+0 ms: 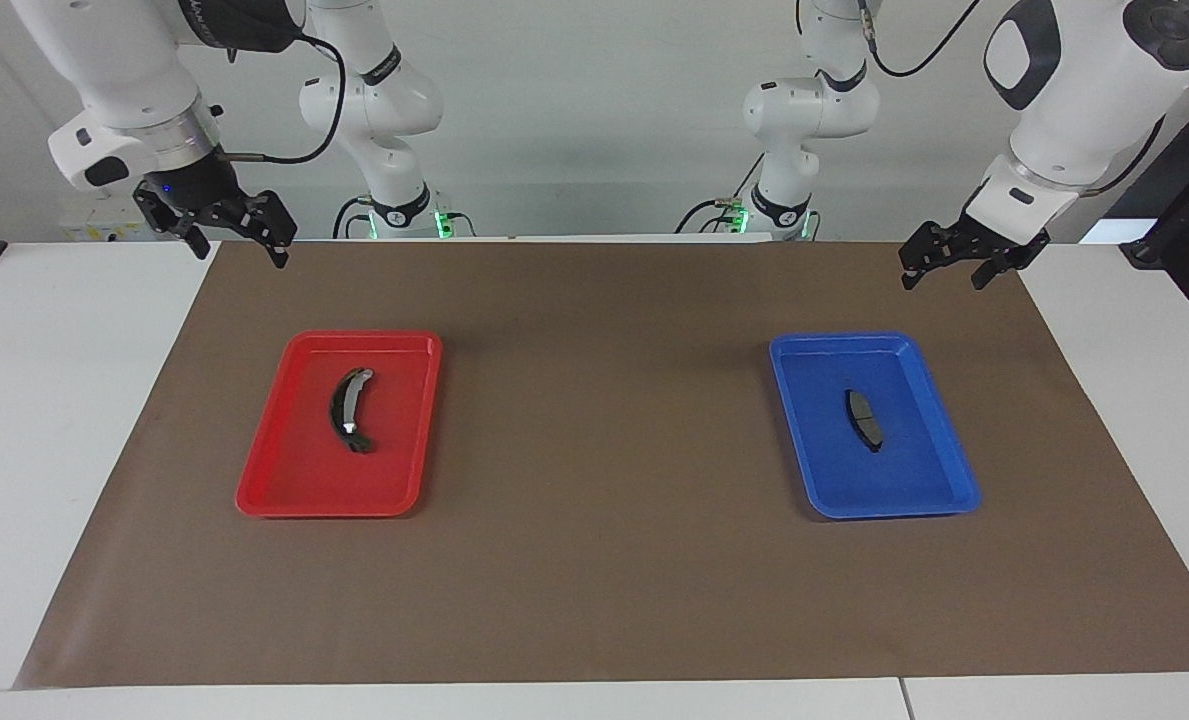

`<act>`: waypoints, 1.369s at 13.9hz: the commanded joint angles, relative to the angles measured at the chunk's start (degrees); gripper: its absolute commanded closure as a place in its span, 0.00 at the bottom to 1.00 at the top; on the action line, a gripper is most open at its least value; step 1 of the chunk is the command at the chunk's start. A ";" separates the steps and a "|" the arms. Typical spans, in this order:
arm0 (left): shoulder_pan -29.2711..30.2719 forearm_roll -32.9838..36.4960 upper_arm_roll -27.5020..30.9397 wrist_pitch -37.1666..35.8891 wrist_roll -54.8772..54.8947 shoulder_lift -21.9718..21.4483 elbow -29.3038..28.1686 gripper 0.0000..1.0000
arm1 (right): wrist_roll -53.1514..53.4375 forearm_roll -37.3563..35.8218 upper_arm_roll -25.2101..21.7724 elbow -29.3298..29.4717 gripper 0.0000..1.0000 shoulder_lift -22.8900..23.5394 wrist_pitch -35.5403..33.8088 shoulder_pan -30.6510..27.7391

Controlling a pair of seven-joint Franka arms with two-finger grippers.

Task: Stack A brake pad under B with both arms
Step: 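Reach the left gripper down into the blue tray toward the dark pad, then grasp the dark brake pad in the blue tray with the left gripper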

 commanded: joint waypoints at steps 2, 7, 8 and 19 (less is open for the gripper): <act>0.18 -0.33 0.22 1.03 0.69 -1.32 -1.32 0.01 | -1.14 0.28 0.35 0.21 0.00 0.17 -0.43 -0.45; -0.44 -0.24 0.13 16.92 0.68 -4.14 -13.61 0.02 | -1.14 0.28 0.35 0.21 0.00 0.17 -0.43 -0.45; -0.44 -0.24 0.13 18.60 0.51 -3.44 -14.50 0.02 | -1.14 0.28 0.35 0.21 0.00 0.17 -0.43 -0.45; 0.00 -0.24 0.13 47.88 -1.34 7.37 -33.05 0.02 | -1.14 0.28 0.35 0.21 0.00 0.17 -0.52 -0.45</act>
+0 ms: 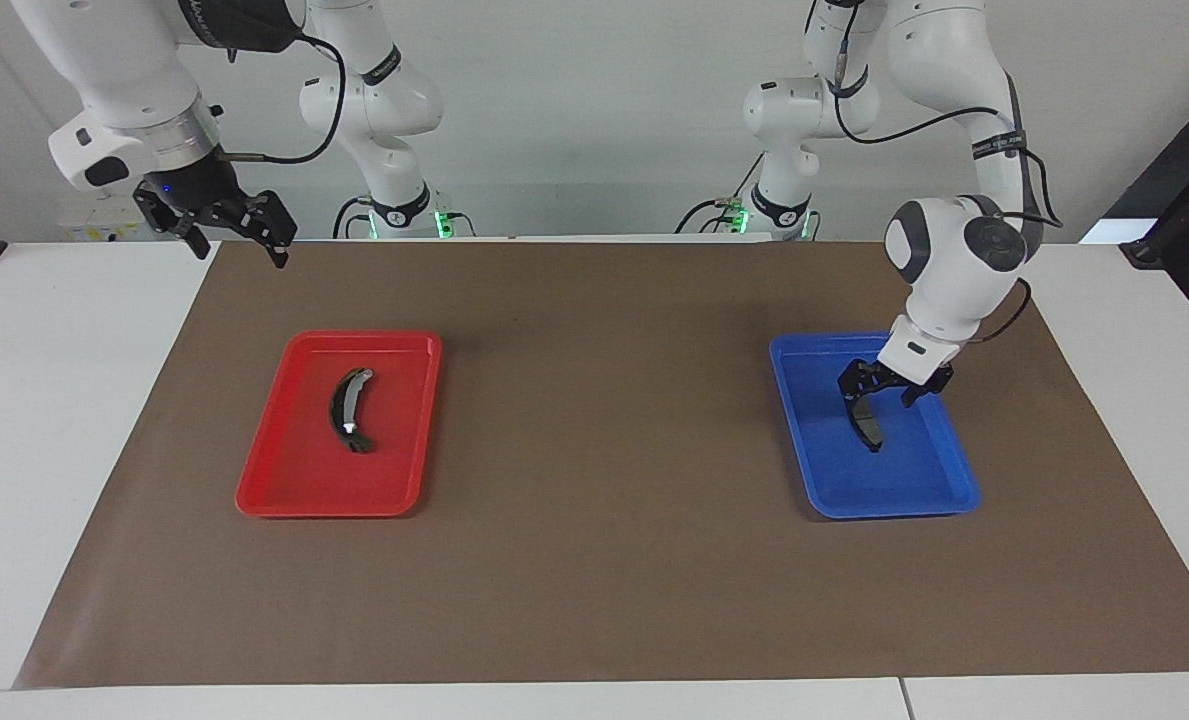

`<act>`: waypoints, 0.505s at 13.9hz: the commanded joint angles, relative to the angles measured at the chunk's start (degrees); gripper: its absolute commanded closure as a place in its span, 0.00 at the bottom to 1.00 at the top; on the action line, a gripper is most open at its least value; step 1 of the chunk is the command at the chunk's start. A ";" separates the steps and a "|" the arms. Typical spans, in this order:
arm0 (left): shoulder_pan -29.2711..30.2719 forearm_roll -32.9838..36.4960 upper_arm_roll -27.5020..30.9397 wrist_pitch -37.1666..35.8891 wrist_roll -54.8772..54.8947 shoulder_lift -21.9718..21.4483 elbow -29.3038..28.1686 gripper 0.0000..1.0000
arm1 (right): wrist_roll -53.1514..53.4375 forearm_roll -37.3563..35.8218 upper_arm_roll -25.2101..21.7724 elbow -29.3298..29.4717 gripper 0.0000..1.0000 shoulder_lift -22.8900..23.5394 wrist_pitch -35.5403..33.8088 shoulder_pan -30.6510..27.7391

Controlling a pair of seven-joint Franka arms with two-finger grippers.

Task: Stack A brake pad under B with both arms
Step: 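Grasp the dark brake pad in the blue tray with the left gripper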

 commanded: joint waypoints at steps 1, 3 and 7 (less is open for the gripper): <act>0.19 -0.32 0.23 2.63 -0.74 0.06 -2.50 0.02 | -1.14 0.28 0.35 0.22 0.00 0.17 -0.52 -0.45; 0.19 -0.32 0.23 2.63 -1.88 1.90 -2.59 0.03 | -1.14 0.28 0.35 0.22 0.00 0.17 -0.52 -0.45; 0.19 -0.24 0.23 2.54 -3.20 2.79 -2.76 0.05 | -1.14 0.28 0.35 -0.05 0.00 0.08 -0.52 -0.45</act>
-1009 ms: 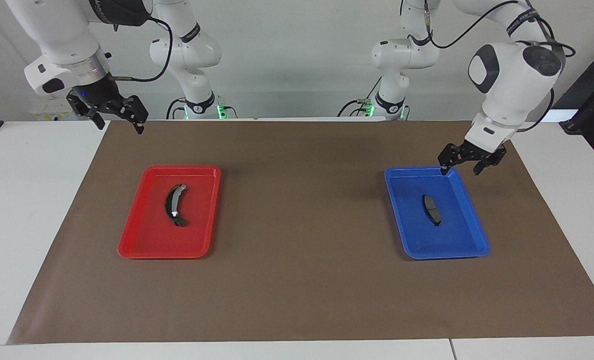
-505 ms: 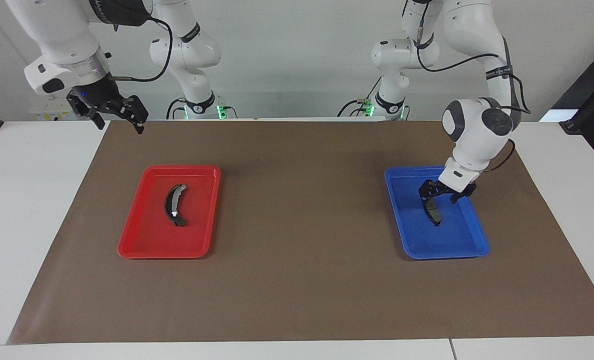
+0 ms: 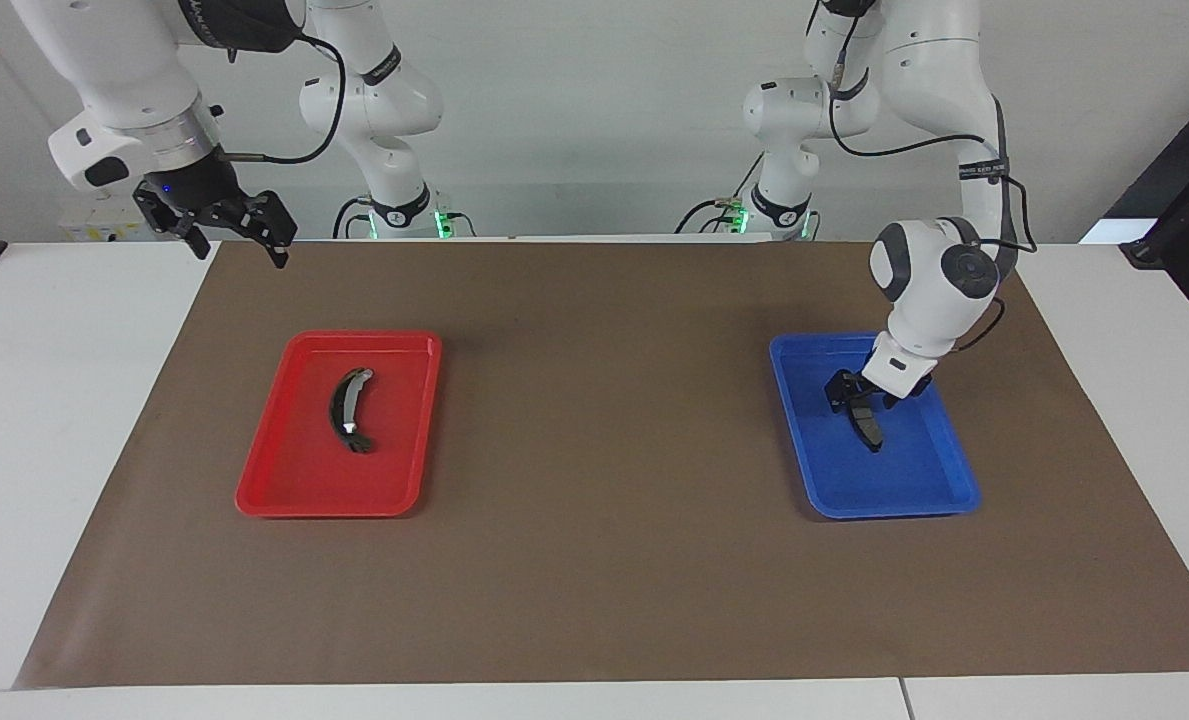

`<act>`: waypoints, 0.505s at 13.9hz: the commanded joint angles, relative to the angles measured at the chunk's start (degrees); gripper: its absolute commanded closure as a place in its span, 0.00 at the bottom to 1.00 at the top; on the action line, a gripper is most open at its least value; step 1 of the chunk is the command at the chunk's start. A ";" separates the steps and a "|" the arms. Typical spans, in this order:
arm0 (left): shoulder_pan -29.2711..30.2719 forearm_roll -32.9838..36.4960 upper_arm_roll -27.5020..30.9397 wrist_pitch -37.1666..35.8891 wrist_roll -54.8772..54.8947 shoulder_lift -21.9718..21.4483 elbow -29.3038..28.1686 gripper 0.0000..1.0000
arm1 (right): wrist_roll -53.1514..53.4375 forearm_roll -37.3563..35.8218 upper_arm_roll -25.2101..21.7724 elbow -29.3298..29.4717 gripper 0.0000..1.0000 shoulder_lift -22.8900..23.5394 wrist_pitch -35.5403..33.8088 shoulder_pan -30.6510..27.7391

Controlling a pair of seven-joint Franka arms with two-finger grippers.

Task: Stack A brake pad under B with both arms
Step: 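Lift the dark pad and carry it toward the table center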

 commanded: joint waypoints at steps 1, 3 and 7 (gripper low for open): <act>0.08 -0.32 0.12 1.65 -0.66 -0.12 -1.43 0.06 | -1.14 0.28 0.35 0.00 0.00 0.06 -0.51 -0.45; 0.17 -0.24 0.12 2.01 -0.31 0.40 -1.52 0.18 | -1.14 0.28 0.35 0.00 0.00 0.06 -0.51 -0.45; 0.08 -0.24 0.21 -1.14 0.14 0.14 -0.30 0.86 | -1.14 0.28 0.35 0.00 0.00 0.06 -0.51 -0.45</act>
